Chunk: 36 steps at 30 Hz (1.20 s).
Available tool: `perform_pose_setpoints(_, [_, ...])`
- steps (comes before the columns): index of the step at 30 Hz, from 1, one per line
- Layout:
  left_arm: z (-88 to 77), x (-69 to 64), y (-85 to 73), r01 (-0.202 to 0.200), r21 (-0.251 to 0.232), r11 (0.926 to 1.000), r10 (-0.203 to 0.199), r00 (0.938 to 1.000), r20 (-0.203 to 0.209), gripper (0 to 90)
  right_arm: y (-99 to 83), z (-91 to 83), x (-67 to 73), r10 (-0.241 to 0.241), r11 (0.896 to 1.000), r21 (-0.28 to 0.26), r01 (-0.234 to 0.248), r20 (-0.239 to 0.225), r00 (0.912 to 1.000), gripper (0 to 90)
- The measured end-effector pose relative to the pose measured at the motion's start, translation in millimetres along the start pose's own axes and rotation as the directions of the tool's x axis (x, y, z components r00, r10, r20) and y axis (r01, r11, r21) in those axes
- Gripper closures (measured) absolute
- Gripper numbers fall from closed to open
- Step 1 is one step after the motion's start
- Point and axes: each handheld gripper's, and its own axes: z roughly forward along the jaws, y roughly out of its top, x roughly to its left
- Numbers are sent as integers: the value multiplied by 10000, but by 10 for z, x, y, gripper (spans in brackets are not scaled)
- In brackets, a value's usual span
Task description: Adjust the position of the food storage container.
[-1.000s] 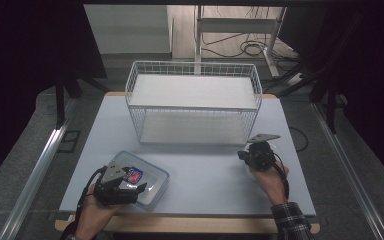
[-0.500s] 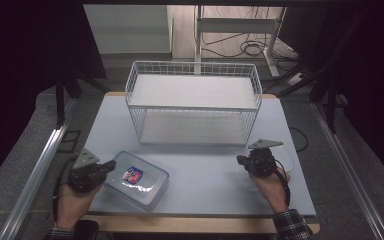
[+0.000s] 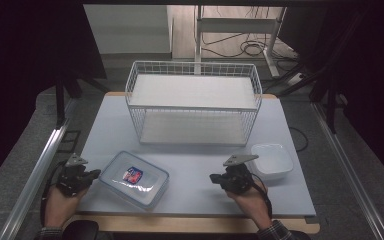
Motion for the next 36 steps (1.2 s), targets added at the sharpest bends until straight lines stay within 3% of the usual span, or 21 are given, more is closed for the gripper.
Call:
perform_pose_setpoints(2, [3,-56,13,-93,102,9999,96,9993,-351,900,-2,62,109,-258,9995,147,262,-285,9993,884])
perform_pose_setpoints(6, [15,-109,17,134,94,9999,-134,9999,-2,900,-15,149,278,-336,9988,326,369,-964,9948,884])
perform_pose_setpoints(8, [36,-192,45,-27,171,9999,26,10000,50,900,-19,193,348,-155,9988,433,218,-1401,9900,884])
perform_pose_setpoints(13, [131,-458,138,-491,310,9983,472,9972,586,900,-42,296,484,-301,9966,704,426,-1697,9850,884])
perform_pose_setpoints(17, [218,-728,220,-912,344,9952,879,9923,871,900,-78,271,481,-142,9961,847,255,-1324,9911,877])
perform_pose_setpoints(19, [248,-847,259,-1191,494,9916,1155,9908,710,900,-100,217,435,17,9963,857,69,-994,9950,876])
perform_pose_setpoints(24, [334,-1034,322,-1404,464,9890,1339,9836,1210,900,-163,54,240,458,9966,698,-444,-191,9988,884])
perform_pose_setpoints(27, [382,-1145,349,-1606,447,9860,1529,9782,1405,900,-190,-19,90,617,9961,608,-638,364,9974,886])
perform_pose_setpoints(36, [415,-1335,361,-1864,277,9821,1774,9640,1981,900,-212,-91,-92,758,9955,479,-817,1141,9906,887])
